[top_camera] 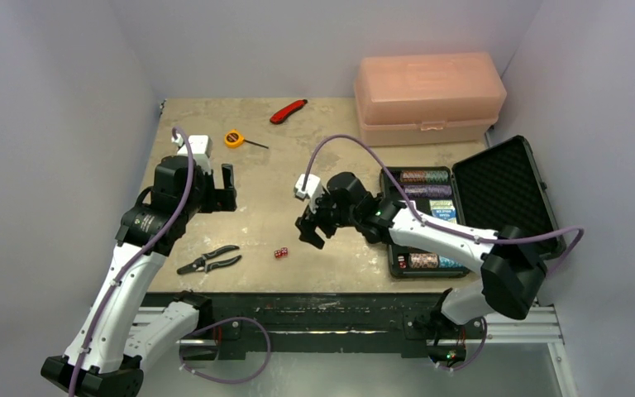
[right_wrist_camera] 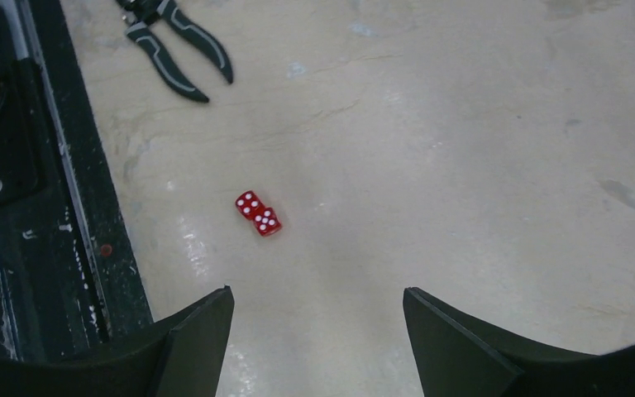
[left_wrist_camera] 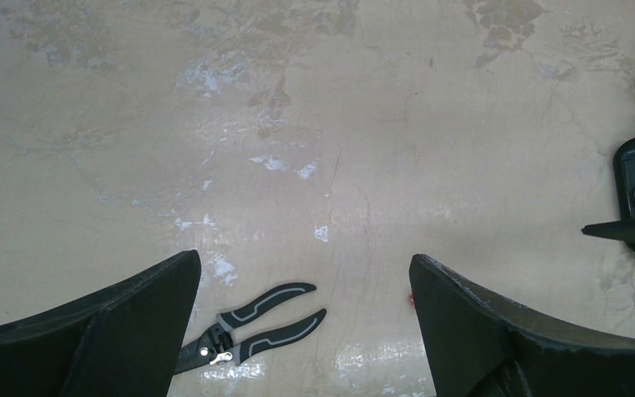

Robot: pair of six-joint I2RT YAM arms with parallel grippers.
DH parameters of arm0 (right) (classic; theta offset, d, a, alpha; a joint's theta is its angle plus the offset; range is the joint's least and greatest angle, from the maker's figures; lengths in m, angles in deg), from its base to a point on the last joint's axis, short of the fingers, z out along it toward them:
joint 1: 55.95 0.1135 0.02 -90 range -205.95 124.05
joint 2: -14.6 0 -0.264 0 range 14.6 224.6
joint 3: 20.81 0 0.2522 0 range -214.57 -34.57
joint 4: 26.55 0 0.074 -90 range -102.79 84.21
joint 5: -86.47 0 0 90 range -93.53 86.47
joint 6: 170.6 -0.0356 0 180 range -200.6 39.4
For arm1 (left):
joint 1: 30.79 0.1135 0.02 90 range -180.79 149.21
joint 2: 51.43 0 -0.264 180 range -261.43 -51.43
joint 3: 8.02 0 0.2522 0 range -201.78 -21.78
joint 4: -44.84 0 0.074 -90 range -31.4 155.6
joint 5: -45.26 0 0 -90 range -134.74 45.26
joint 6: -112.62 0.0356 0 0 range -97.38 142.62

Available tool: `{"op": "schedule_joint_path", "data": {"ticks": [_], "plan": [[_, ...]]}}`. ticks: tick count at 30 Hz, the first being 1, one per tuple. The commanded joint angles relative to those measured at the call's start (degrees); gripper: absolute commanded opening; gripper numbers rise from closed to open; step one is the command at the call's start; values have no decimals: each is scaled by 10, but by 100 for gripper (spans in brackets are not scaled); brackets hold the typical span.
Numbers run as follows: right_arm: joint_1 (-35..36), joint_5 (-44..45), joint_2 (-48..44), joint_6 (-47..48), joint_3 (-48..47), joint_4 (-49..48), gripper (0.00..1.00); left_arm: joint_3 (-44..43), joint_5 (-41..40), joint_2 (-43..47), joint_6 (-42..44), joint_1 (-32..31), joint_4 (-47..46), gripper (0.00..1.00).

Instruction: Pack up texas hold em set

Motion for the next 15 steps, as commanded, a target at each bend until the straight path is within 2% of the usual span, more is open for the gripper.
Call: {"op": "schedule_joint_path", "data": {"ticks": [1,15], "plan": [[18,-66,15,60,39,-90,80,1,-4,9,-1,-2,-15,98],[50,-137,70,180,88,-227,77,3,-14,3,1,-2,-15,98]]}}
